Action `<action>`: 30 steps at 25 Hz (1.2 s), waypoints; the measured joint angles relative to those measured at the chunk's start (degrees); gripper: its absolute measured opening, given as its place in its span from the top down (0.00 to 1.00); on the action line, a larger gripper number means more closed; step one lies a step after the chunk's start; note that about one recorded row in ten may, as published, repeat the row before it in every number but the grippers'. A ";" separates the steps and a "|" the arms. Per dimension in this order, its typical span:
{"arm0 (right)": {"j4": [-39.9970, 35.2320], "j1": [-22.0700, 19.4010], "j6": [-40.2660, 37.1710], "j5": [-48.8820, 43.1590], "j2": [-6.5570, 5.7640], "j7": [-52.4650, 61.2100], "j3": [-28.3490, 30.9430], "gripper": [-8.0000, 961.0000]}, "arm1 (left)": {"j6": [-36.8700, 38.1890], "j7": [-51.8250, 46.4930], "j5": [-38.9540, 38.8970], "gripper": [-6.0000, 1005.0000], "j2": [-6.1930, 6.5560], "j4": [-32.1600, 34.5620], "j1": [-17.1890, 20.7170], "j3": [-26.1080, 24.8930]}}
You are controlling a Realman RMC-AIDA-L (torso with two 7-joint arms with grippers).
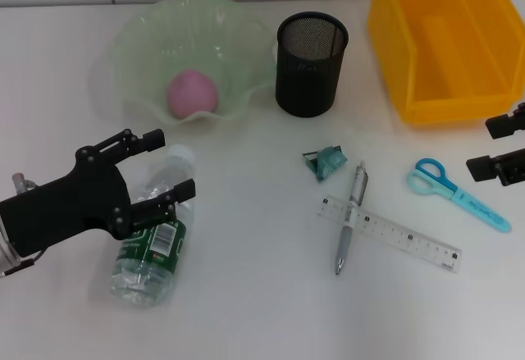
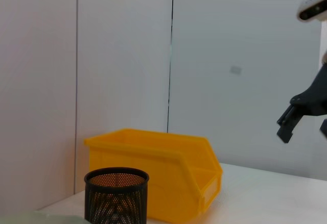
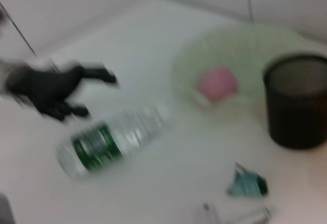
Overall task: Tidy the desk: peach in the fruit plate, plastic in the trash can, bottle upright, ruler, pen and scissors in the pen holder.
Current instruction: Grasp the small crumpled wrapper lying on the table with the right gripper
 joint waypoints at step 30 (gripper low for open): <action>24.21 13.44 37.14 -12.42 0.60 27.36 -37.31 0.17 | -0.08 -0.40 1.35 0.19 -0.09 -0.48 -0.49 0.00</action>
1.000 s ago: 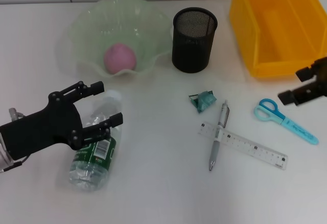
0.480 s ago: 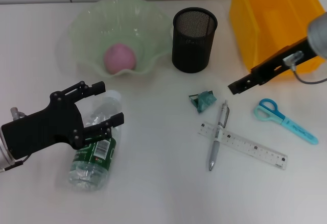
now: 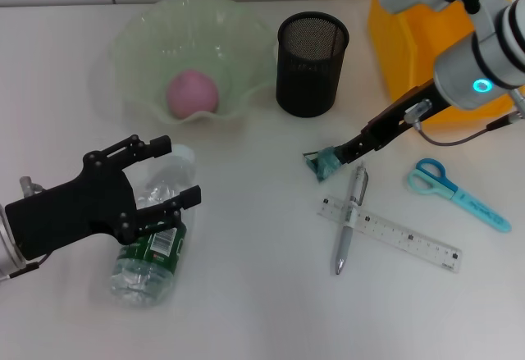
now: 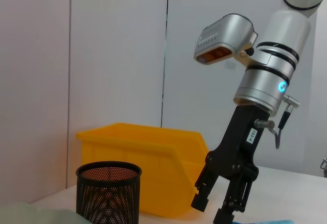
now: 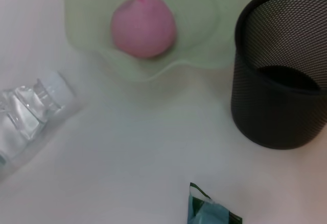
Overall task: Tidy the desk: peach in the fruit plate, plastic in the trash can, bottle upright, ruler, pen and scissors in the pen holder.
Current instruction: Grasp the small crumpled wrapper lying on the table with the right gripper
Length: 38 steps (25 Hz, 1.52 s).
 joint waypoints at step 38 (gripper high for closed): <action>12.39 3.33 16.05 3.97 0.35 2.50 -13.31 0.19 | -0.25 0.31 0.05 0.19 -0.03 -0.60 -0.10 0.00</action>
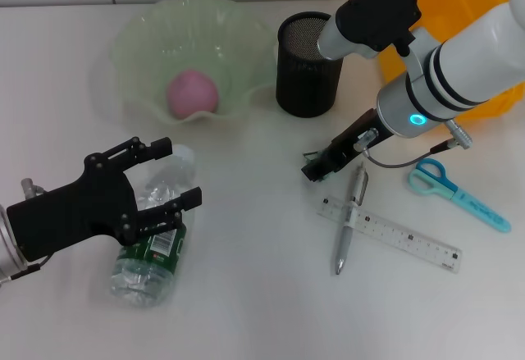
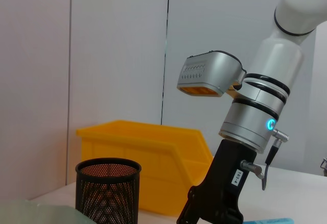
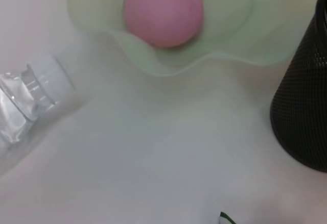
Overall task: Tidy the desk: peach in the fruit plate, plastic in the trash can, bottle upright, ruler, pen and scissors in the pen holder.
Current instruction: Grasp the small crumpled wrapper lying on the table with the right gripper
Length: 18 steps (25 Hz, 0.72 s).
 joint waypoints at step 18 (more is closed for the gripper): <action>0.28 -0.04 -0.07 -0.38 -0.18 0.18 0.47 0.57 | -0.52 0.00 0.01 0.19 0.00 -0.12 -0.07 0.00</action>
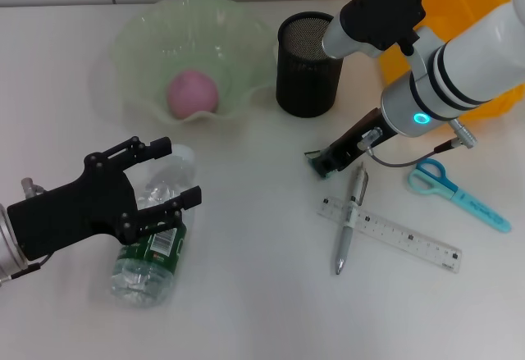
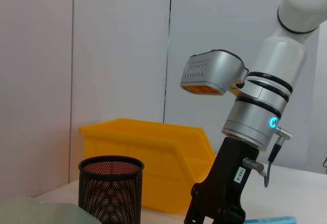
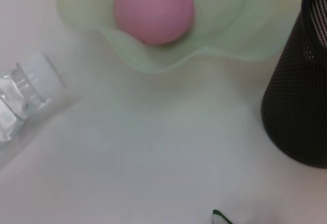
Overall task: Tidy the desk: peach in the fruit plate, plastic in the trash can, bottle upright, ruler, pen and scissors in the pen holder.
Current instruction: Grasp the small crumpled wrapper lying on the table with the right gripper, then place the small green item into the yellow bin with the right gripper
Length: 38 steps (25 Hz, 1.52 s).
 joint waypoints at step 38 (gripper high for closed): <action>-34.26 -14.35 -7.47 10.13 -0.48 -4.53 27.60 0.68 | 0.17 0.00 0.00 0.19 0.01 -0.55 0.01 0.00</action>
